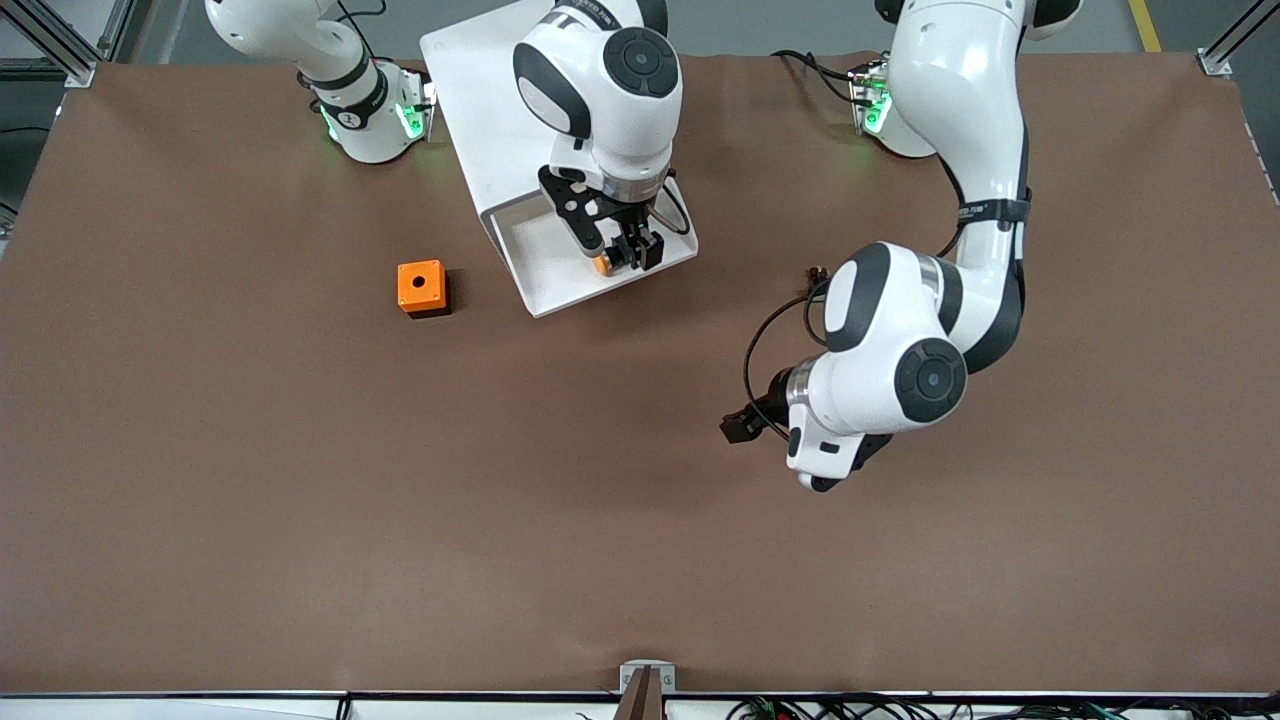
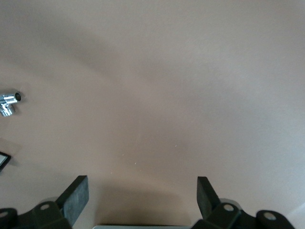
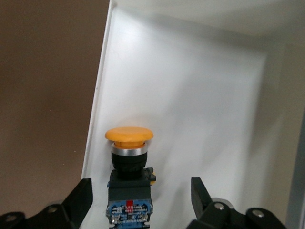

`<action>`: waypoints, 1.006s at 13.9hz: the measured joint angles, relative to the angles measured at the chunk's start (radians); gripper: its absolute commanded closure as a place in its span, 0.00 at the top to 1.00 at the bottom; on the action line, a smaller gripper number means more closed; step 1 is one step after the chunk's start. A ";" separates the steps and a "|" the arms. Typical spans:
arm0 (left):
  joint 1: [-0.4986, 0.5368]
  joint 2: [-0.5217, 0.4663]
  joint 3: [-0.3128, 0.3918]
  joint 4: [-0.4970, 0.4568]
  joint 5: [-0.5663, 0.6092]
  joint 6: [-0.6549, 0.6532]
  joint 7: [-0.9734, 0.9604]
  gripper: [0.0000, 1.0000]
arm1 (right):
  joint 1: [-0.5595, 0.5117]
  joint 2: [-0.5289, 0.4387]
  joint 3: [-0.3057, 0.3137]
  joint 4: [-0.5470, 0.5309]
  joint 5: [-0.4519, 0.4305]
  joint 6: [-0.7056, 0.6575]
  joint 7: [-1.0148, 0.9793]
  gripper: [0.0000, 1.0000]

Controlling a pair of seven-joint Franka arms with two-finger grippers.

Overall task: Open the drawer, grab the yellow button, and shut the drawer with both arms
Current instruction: 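Lift the button with the right gripper while the left gripper pushes the drawer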

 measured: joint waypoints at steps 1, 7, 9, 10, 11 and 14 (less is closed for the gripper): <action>-0.015 0.000 0.009 -0.001 0.008 0.017 0.000 1.00 | 0.000 0.000 0.000 0.000 0.000 0.011 0.000 0.68; -0.081 -0.013 0.009 -0.003 0.145 0.052 0.003 1.00 | 0.021 0.011 0.000 0.001 0.000 0.033 0.001 0.01; -0.105 -0.021 0.010 -0.004 0.169 0.052 0.003 1.00 | 0.021 0.011 0.000 0.003 0.000 0.033 0.001 0.00; -0.111 -0.023 0.010 -0.004 0.173 0.052 0.003 1.00 | 0.021 0.011 -0.001 0.004 0.000 0.034 0.001 0.00; -0.115 -0.024 0.010 -0.004 0.175 0.052 0.003 1.00 | 0.021 0.011 -0.003 0.008 0.000 0.034 0.001 0.00; -0.129 -0.040 0.010 -0.022 0.175 0.052 0.003 1.00 | 0.011 0.011 -0.014 0.041 0.000 0.032 -0.014 0.00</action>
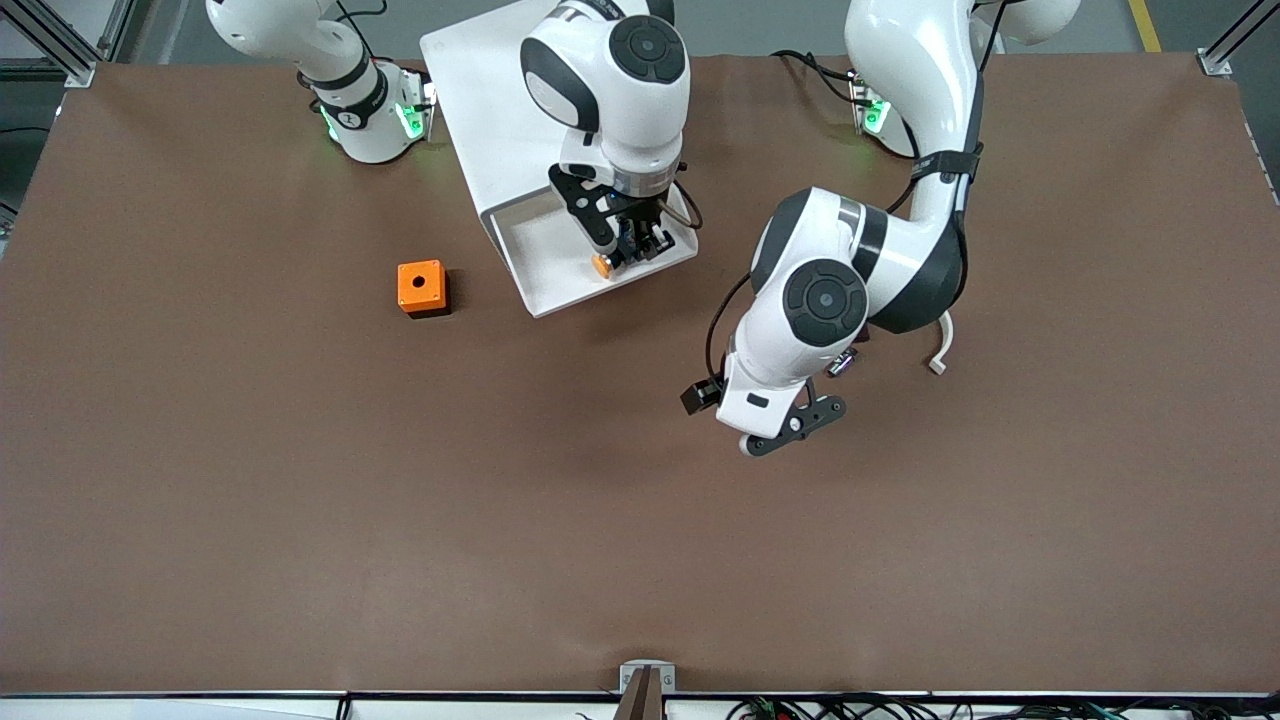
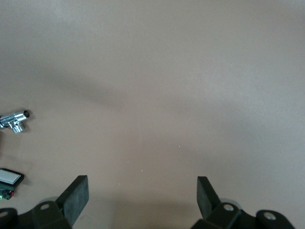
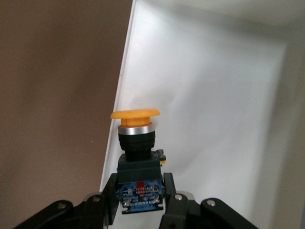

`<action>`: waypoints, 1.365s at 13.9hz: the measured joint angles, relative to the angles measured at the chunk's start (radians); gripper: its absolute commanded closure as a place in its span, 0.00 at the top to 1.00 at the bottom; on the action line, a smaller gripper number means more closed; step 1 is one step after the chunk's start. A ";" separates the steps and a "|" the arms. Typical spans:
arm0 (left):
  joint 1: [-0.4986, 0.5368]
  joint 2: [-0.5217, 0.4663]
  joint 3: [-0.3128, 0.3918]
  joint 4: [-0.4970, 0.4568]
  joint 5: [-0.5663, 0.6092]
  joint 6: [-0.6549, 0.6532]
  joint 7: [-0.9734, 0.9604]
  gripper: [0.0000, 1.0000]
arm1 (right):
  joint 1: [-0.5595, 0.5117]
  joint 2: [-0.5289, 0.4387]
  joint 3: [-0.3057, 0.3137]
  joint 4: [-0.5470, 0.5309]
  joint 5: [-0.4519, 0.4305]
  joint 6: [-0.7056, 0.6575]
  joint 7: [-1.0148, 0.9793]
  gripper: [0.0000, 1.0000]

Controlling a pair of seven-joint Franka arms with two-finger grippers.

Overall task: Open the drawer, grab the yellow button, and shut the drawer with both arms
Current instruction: 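Lift the button with the right gripper while the left gripper pushes the drawer, then carry the button with the right gripper while the left gripper closes the drawer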

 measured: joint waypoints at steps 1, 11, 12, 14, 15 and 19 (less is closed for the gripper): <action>-0.006 -0.011 0.000 -0.007 0.000 0.000 0.000 1.00 | -0.010 0.000 -0.004 0.016 0.000 -0.012 -0.028 0.00; -0.070 -0.051 -0.002 -0.040 0.027 0.035 0.000 1.00 | -0.357 -0.039 -0.025 0.102 -0.001 -0.276 -0.702 0.00; -0.082 -0.051 -0.002 -0.044 0.028 0.035 0.000 1.00 | -0.399 -0.044 -0.026 0.080 -0.001 -0.257 -0.773 0.00; -0.103 -0.051 -0.003 -0.049 0.028 0.035 0.000 1.00 | -0.473 -0.064 -0.027 0.015 -0.001 -0.194 -0.907 0.00; -0.109 -0.051 -0.006 -0.050 0.028 0.035 0.000 1.00 | -0.513 -0.080 -0.028 -0.028 -0.002 -0.156 -0.978 0.00; -0.138 -0.050 -0.038 -0.064 0.028 0.034 0.000 1.00 | -0.699 -0.157 -0.030 -0.215 -0.003 -0.014 -1.298 0.00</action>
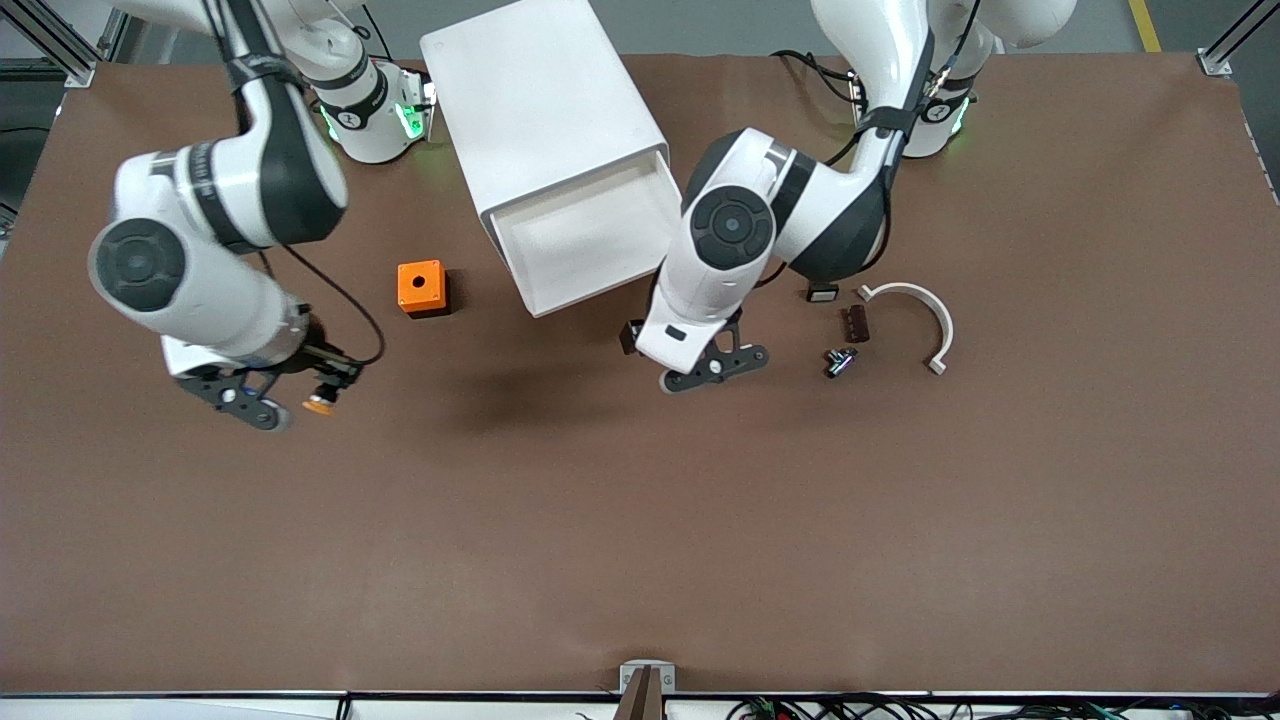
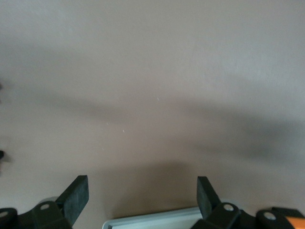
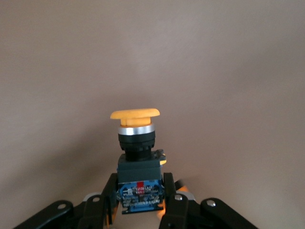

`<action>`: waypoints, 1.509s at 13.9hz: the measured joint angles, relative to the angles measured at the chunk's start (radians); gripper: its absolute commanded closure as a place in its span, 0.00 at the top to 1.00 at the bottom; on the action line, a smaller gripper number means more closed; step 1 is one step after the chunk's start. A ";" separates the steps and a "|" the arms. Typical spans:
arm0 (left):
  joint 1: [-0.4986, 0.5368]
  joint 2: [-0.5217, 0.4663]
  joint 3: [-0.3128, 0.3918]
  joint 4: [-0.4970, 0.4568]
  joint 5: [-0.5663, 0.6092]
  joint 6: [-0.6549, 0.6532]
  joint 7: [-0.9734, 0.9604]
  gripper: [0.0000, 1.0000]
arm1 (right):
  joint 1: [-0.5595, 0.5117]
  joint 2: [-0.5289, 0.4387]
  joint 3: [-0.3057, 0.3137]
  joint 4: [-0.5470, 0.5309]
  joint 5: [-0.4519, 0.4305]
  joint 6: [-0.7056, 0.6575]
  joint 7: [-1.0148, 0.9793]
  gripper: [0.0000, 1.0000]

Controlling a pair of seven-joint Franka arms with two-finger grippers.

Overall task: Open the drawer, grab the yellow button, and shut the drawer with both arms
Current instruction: 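Carry the button with the right gripper while the left gripper closes the drawer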

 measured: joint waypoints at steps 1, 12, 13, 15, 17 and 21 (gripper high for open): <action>-0.012 0.000 -0.003 -0.002 -0.002 0.000 0.000 1.00 | -0.039 -0.014 0.000 -0.034 -0.008 0.019 -0.065 0.00; -0.079 0.002 -0.005 -0.035 -0.041 0.000 -0.001 1.00 | -0.274 0.009 0.002 -0.321 -0.097 0.523 -0.411 0.00; -0.085 0.003 -0.005 -0.037 -0.041 0.000 -0.001 1.00 | -0.298 0.028 0.002 -0.345 -0.097 0.581 -0.450 0.00; -0.095 0.003 -0.006 -0.038 -0.042 0.000 -0.001 1.00 | -0.344 0.073 0.002 -0.374 -0.097 0.672 -0.522 0.00; -0.106 0.003 -0.006 -0.039 -0.042 0.000 -0.001 1.00 | -0.382 0.124 0.002 -0.383 -0.097 0.737 -0.568 0.00; -0.117 0.004 -0.040 -0.039 -0.043 0.000 -0.001 1.00 | -0.427 0.211 0.003 -0.384 -0.097 0.822 -0.623 0.00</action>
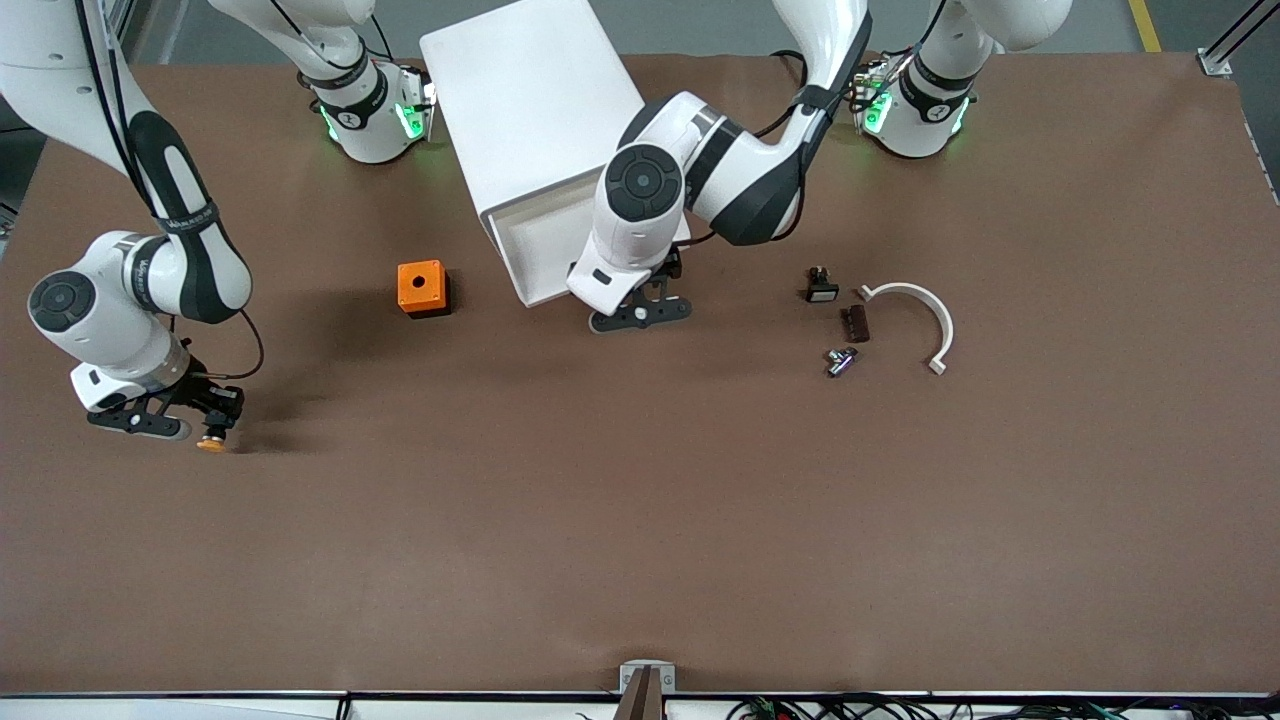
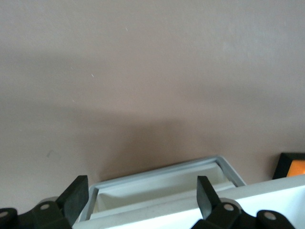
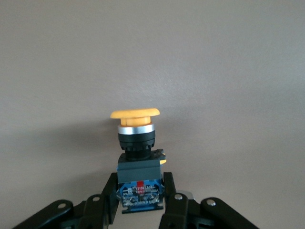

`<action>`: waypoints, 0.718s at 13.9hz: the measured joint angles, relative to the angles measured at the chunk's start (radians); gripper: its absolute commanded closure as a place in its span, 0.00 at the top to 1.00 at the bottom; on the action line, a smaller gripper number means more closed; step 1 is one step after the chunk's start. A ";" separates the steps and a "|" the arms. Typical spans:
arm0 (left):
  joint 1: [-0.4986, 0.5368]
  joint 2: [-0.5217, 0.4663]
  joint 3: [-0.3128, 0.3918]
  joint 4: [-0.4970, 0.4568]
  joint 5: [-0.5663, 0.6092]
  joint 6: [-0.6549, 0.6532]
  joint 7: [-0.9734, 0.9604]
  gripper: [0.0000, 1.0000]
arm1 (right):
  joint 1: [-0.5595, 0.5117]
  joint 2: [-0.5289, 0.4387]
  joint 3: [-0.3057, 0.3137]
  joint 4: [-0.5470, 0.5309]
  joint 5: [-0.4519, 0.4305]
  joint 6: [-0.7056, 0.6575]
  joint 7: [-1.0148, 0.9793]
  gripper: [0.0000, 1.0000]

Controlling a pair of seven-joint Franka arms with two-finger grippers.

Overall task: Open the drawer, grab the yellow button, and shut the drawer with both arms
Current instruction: 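Carry the button with the right gripper while the left gripper closes the drawer, then set the yellow button on the table and open the right gripper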

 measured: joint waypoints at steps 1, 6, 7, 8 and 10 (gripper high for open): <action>0.000 0.000 -0.016 0.000 0.000 0.000 0.000 1.00 | -0.008 0.013 0.000 0.000 0.000 0.008 -0.012 0.00; -0.002 0.005 -0.060 -0.002 -0.002 0.000 0.000 1.00 | -0.028 0.035 0.001 0.001 0.000 0.018 -0.028 0.00; -0.002 0.005 -0.066 -0.002 -0.010 0.000 0.000 1.00 | -0.029 0.037 0.001 0.001 0.000 0.020 -0.028 0.00; -0.003 0.005 -0.072 -0.002 -0.021 0.000 0.000 1.00 | -0.029 0.039 0.001 0.002 0.000 0.021 -0.028 0.00; -0.003 0.005 -0.079 -0.002 -0.056 0.000 0.000 1.00 | -0.029 0.040 0.002 0.002 0.000 0.022 -0.030 0.10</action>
